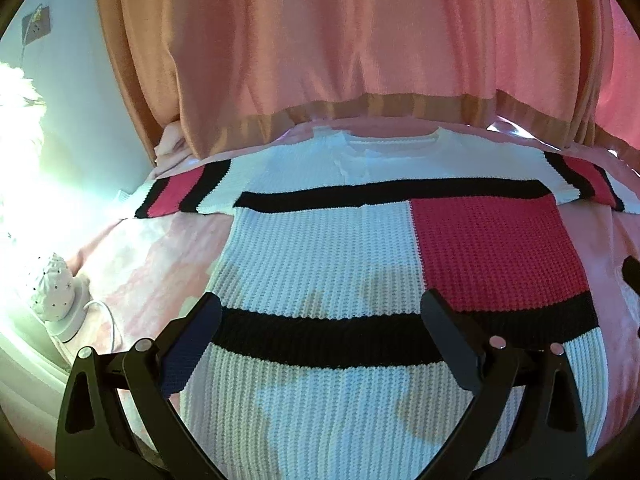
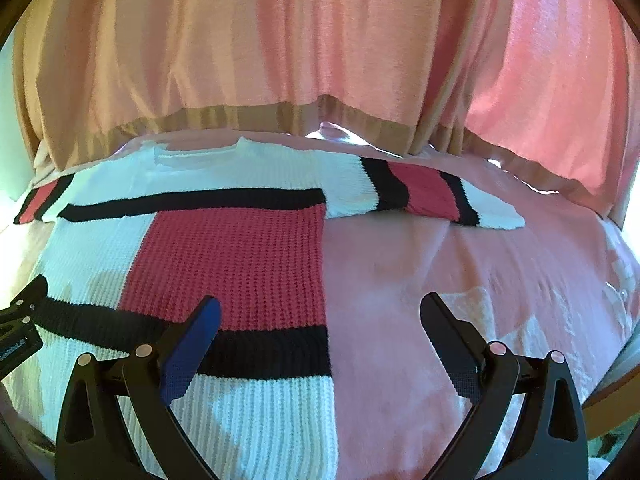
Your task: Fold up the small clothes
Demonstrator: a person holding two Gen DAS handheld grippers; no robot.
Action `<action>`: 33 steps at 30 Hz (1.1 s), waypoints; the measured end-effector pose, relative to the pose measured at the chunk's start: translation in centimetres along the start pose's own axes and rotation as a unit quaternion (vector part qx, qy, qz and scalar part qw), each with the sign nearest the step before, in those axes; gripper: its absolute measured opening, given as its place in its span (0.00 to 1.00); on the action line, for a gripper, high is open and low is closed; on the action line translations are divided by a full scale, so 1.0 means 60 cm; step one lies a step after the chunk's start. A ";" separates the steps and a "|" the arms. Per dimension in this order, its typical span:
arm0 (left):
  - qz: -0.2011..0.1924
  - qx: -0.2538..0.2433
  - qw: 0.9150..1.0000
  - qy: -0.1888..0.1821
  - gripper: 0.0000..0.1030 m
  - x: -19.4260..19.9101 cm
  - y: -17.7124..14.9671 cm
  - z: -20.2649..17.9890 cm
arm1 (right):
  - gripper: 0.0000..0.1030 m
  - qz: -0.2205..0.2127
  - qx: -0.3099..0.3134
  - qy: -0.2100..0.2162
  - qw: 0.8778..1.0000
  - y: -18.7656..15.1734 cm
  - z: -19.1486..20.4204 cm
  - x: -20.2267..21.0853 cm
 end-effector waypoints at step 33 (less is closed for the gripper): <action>0.004 -0.002 1.000 0.003 0.95 0.025 -0.007 -0.006 | 0.95 -0.005 0.001 -0.002 1.000 -0.006 -0.013 0.021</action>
Point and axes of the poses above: each gripper's, at about its wrist camera, not at the fingertips, and x roughly against the way its jaws point, z to its left, y to its top, the point moved 7 cm from there along -x, roughly the way its jaws point, and after that the axes turned 7 degrees about y, right-handed, at the moved point
